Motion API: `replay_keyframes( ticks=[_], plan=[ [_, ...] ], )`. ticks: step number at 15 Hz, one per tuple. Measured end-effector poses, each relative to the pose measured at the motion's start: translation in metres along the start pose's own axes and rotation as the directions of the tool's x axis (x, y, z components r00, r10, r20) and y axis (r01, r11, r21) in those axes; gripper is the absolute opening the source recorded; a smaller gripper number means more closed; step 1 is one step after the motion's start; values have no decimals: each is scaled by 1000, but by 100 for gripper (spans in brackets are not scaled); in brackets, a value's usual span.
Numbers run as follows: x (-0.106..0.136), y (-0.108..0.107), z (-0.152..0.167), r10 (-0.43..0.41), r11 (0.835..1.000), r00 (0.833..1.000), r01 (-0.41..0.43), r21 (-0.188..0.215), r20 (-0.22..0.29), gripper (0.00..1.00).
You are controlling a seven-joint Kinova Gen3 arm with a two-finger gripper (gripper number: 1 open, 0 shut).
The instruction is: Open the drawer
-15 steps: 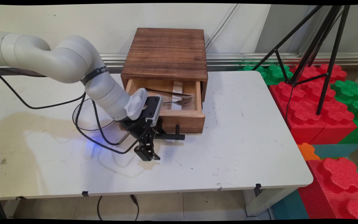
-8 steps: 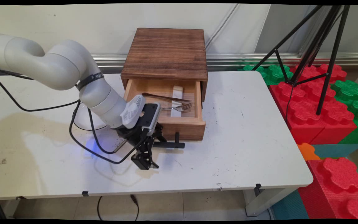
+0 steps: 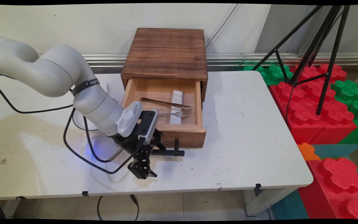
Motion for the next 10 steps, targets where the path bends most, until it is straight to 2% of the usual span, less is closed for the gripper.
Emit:
replay_keyframes(
  ticks=[10],
  plan=[
    [6,25,-3,20,1000,1000,-20,-14,-21,100]
  ],
)
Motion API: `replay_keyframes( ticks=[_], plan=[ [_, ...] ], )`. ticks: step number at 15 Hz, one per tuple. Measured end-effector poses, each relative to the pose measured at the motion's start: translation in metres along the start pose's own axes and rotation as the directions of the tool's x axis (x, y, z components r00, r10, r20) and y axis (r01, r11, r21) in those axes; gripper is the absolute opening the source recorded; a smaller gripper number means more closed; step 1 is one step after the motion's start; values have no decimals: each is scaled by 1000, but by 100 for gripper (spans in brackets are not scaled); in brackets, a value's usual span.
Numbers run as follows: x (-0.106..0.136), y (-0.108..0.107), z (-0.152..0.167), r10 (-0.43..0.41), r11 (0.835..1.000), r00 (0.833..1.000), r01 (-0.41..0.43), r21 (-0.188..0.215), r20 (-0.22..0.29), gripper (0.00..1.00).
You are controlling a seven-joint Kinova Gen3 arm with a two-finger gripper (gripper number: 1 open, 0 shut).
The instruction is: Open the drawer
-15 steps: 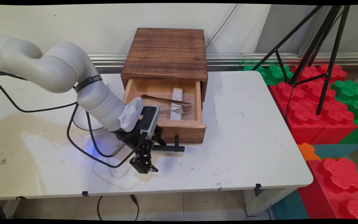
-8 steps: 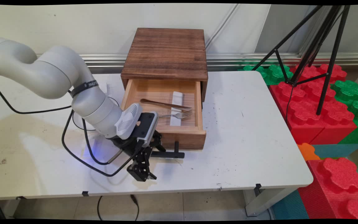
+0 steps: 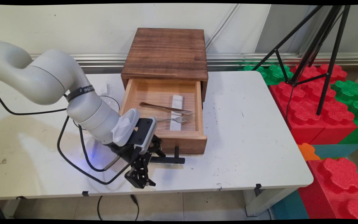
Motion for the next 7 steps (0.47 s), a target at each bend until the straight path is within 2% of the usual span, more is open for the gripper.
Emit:
replay_keyframes(
  ticks=[7],
  plan=[
    [-1,14,-2,18,1000,1000,-18,-3,-7,100]
  ],
)
